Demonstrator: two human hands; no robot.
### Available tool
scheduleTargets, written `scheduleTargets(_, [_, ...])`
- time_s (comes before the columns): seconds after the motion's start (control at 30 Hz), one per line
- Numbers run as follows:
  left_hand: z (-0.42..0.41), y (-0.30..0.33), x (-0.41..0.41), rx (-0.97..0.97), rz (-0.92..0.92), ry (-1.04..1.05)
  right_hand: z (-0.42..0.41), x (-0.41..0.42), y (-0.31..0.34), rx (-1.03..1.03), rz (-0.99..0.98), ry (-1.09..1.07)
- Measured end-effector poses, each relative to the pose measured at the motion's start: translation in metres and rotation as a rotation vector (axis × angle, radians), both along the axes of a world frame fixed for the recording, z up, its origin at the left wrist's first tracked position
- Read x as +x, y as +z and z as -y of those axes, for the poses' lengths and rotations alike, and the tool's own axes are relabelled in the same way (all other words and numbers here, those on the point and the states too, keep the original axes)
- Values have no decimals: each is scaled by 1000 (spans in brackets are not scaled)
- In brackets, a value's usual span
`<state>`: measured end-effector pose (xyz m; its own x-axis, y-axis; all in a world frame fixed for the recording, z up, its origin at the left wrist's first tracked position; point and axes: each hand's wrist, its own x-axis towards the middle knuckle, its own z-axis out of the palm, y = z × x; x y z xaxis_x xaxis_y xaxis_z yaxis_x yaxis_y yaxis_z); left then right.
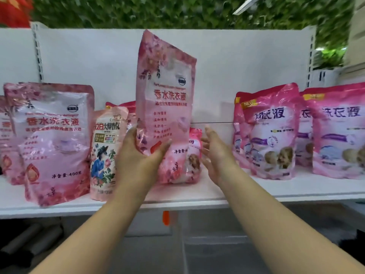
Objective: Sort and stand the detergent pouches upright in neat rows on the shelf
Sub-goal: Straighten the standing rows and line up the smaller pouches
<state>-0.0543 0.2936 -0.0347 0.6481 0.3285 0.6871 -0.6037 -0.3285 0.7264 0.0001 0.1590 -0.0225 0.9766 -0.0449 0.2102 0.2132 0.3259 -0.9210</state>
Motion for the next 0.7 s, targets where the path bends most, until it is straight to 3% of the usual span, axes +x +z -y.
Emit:
scheduleTargets(0.2, [-8,-22,9,-92,71,85,-7,43,-6,-228,-307,97])
scheduleTargets(0.37, [-10,-29,13,-107,76,111,-6,61,-9,-118,-118,-92])
scheduleTargets(0.53, [-10,-33,13,-101,98,106,17,64,11,-123,237,-332])
scheduleTargets(0.6, [-11,-35,15,-117,98,99,31,73,10,-140,232,-318])
scheduleTargets(0.7, [-10,-34,14,-147,107,94,41,89,1,-72,42,-232])
